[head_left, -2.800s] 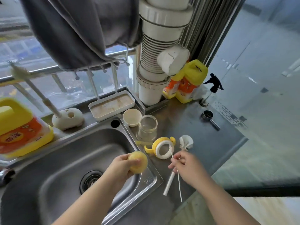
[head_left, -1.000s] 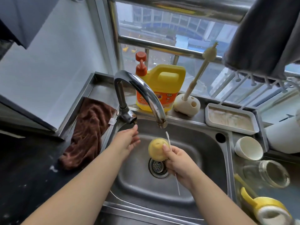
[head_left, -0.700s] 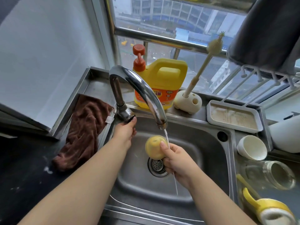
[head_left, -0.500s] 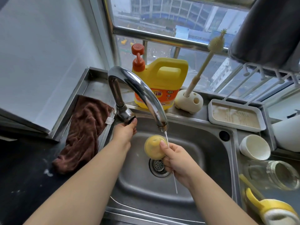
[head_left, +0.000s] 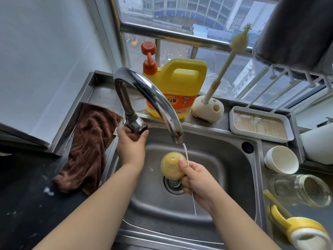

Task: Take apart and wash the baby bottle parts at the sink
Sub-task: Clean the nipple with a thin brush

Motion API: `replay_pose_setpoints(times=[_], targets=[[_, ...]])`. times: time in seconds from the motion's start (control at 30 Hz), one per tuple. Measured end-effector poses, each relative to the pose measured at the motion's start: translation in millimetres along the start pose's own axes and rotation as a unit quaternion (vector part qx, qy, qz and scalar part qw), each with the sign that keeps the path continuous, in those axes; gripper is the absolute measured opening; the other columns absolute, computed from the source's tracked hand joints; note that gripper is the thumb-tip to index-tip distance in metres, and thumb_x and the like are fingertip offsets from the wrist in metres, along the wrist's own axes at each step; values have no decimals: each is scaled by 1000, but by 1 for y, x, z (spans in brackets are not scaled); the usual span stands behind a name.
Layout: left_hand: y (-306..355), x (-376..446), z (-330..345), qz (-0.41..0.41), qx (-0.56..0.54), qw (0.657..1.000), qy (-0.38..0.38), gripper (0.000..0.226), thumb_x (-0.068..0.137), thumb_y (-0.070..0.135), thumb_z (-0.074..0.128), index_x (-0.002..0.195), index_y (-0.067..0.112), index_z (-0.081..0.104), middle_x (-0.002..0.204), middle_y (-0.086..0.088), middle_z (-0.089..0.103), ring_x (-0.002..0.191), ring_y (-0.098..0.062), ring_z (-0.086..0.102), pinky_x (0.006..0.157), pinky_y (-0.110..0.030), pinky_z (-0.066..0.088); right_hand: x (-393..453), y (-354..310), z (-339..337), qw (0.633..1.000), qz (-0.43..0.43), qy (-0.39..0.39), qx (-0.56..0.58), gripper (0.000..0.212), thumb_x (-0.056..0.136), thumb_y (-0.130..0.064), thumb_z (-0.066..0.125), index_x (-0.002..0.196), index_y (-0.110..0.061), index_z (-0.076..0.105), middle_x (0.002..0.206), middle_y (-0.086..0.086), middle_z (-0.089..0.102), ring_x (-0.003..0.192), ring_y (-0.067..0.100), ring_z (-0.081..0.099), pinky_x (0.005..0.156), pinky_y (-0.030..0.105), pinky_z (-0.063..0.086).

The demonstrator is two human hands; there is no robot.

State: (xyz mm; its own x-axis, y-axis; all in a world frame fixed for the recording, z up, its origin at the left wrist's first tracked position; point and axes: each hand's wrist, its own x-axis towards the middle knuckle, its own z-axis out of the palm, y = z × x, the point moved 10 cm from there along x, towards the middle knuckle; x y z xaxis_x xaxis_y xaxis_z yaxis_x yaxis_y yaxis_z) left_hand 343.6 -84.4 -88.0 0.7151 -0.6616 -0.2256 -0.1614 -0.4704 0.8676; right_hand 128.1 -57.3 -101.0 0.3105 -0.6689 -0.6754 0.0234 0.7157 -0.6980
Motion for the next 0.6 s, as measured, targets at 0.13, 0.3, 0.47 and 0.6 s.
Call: replay_pose_setpoints(times=[0.13,0.3,0.47,0.6], targets=[[20,-1,15,91,83,987,-103,44,93,29,57,134,31,40,106,-3,63,96,-24,60,76,-25,37,1,3,-4,1000,1,2,-4,22,96,-31,50,84,-13,52,52,-4,23,39,4,17,40,17,12],[15,4,31,90,73,977,-180,41,97,22,49,137,31,43,122,0,57,99,-10,52,78,-17,34,2,10,-5,1000,7,1,-13,21,95,-32,51,85,-13,50,58,0,23,40,5,17,39,17,15],[6,11,37,51,-21,982,-183,37,94,14,55,106,48,48,101,6,62,89,-26,65,88,-40,52,1,14,-7,1000,15,7,-16,21,96,-30,50,84,-12,49,53,-1,22,40,5,17,40,18,13],[5,13,38,32,-80,981,-175,45,92,6,56,95,50,48,100,11,57,80,-19,62,90,-41,52,1,12,-6,1000,16,8,-18,21,96,-31,51,84,-13,50,54,-1,24,40,5,17,40,17,15]])
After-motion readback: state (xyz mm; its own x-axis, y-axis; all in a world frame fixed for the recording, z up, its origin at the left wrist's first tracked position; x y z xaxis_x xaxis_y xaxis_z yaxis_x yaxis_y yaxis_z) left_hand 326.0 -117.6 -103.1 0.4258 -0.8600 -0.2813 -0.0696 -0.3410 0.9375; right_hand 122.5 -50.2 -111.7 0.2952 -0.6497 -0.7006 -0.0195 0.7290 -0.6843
